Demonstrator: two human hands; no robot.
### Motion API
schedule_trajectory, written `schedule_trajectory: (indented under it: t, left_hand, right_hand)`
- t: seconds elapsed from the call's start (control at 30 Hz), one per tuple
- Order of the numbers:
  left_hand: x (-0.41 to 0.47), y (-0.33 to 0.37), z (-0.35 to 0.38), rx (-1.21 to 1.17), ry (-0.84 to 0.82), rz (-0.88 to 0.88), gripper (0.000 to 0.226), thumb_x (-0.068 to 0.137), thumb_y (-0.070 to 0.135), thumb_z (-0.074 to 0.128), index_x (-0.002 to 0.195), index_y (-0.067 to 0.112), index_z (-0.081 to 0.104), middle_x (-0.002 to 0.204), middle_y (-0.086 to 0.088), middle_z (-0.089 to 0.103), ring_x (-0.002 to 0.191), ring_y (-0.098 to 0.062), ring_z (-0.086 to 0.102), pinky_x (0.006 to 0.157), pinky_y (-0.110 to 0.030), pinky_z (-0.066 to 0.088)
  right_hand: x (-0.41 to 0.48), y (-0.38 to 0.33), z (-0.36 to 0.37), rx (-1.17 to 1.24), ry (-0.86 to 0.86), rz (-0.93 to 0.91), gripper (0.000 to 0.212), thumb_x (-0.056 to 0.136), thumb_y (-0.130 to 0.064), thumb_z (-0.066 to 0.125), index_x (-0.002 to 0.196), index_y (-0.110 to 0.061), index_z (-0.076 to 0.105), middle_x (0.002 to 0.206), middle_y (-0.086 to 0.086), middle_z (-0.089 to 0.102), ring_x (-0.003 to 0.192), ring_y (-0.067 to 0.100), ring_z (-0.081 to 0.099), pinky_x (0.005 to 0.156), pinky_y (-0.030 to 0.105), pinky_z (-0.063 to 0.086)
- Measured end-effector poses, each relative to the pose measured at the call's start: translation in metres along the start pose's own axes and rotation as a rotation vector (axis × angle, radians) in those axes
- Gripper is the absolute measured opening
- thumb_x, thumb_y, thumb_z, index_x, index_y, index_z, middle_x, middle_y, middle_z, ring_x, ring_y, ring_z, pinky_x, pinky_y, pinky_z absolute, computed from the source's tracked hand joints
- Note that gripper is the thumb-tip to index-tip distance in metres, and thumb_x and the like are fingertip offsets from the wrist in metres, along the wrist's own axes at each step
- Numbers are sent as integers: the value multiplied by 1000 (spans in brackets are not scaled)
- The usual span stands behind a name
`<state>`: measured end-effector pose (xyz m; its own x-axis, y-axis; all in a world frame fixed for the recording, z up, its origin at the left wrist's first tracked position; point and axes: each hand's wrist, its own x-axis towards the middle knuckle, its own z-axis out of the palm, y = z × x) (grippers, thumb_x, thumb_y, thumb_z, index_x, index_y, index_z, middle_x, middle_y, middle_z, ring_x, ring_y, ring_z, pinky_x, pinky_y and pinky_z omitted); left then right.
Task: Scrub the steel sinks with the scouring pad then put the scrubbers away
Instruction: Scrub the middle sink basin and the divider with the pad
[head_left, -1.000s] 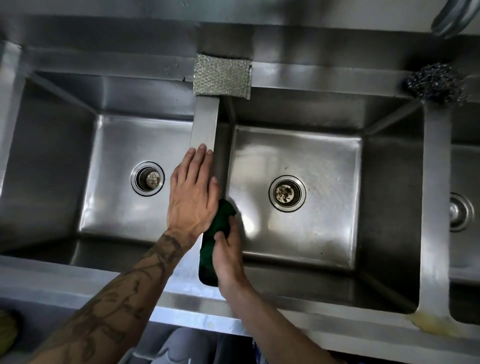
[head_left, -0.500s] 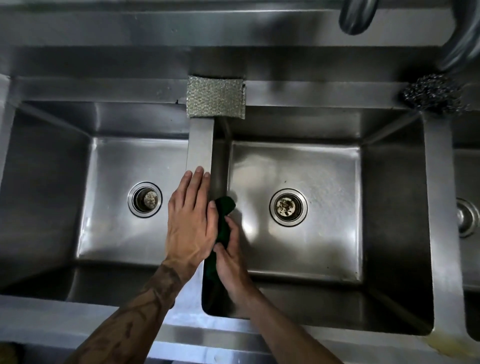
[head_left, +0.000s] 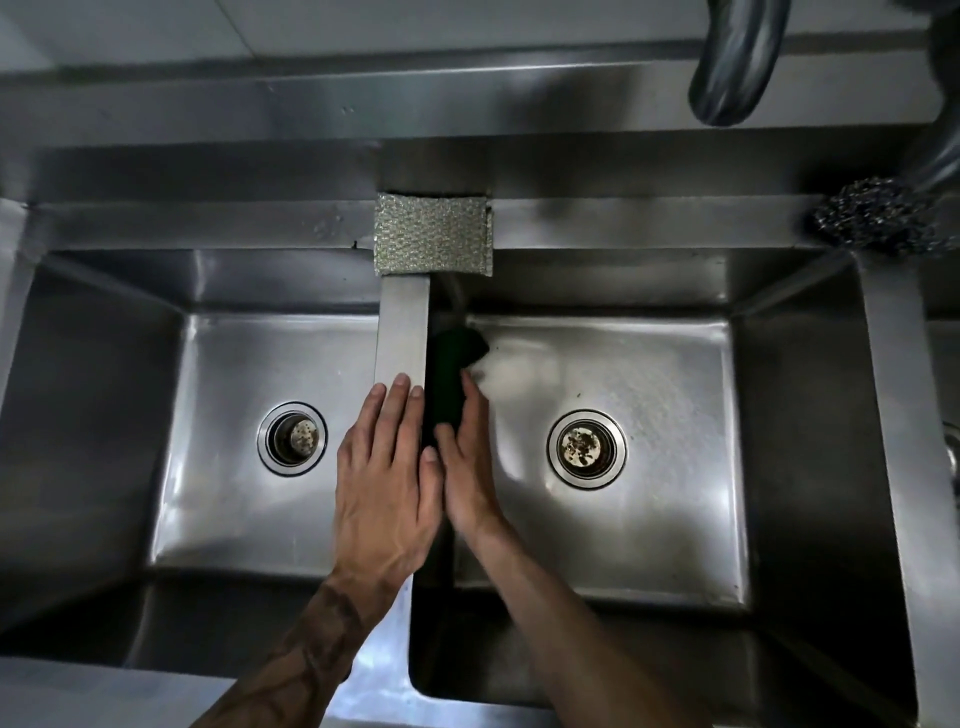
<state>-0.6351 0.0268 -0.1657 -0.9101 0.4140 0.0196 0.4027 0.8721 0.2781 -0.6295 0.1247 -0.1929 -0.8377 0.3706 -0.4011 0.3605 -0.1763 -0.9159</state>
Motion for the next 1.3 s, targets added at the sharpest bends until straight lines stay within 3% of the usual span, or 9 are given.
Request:
schedule_trajectory:
  t: [0.17,0.37,0.5,0.6,0.73,0.87,1.0,1.17,1.3]
  left_hand:
    - [1,0,-1,-8,-24,-8,61,106,30,31,162,5,40,172,-11,33,162,-29,25,130,-39,18]
    - [2,3,-3,-8,-24,-24,61,107,30,30,162,6,40,173,-8,33,163,-26,24,131,-33,13]
    - [2,3,-3,-2,-1,-4,59,106,27,35,160,6,43,171,-8,36,162,-26,27,130,-34,15]
    - [2,1,-3,9,-15,-9,60,106,27,34,162,7,40,173,-6,33,163,-24,24,131,-31,11]
    - [2,1,-3,7,-21,0,61,105,28,35,162,7,40,173,-7,33,163,-24,23,132,-30,9]
    - [1,2,-3,-9,-28,-13,61,105,30,34,161,6,41,172,-8,33,163,-26,25,131,-37,18]
    - [2,2,-1,-12,2,4,61,104,29,36,160,4,43,171,-9,36,162,-26,26,131,-34,17]
    - [2,-2,4,21,41,37,60,103,26,38,157,2,47,169,-12,40,159,-31,33,128,-40,24]
    - [1,-4,5,4,42,36,60,104,29,36,156,1,48,168,-13,42,158,-32,34,126,-42,25]
  right_hand:
    - [-40,26,-5,17,-61,103,56,104,-20,52,154,-30,31,155,-11,40,140,-4,39,117,25,35]
    - [7,12,2,29,-38,-35,62,97,-14,43,156,-13,25,156,-11,30,143,-9,26,116,10,22]
    - [71,-12,11,16,41,29,63,96,-5,39,156,-15,25,156,-1,31,144,5,27,118,15,20]
    - [97,-29,15,16,78,14,70,87,-17,35,156,-8,24,159,6,30,139,4,25,115,14,18]
    - [71,-13,11,9,61,87,64,92,-14,37,155,-9,26,163,8,28,149,13,26,123,27,19]
    - [14,18,4,9,-1,100,61,95,-16,43,154,-9,28,156,8,35,143,9,34,119,23,27]
    - [47,27,7,-30,47,138,59,100,-4,43,156,-7,25,161,13,30,148,21,28,122,27,21]
    - [105,26,13,-74,91,147,74,85,-26,33,156,-7,25,162,13,29,150,24,27,125,37,19]
    - [71,66,16,-98,109,138,73,88,-41,35,154,-9,33,157,12,38,146,27,36,121,48,27]
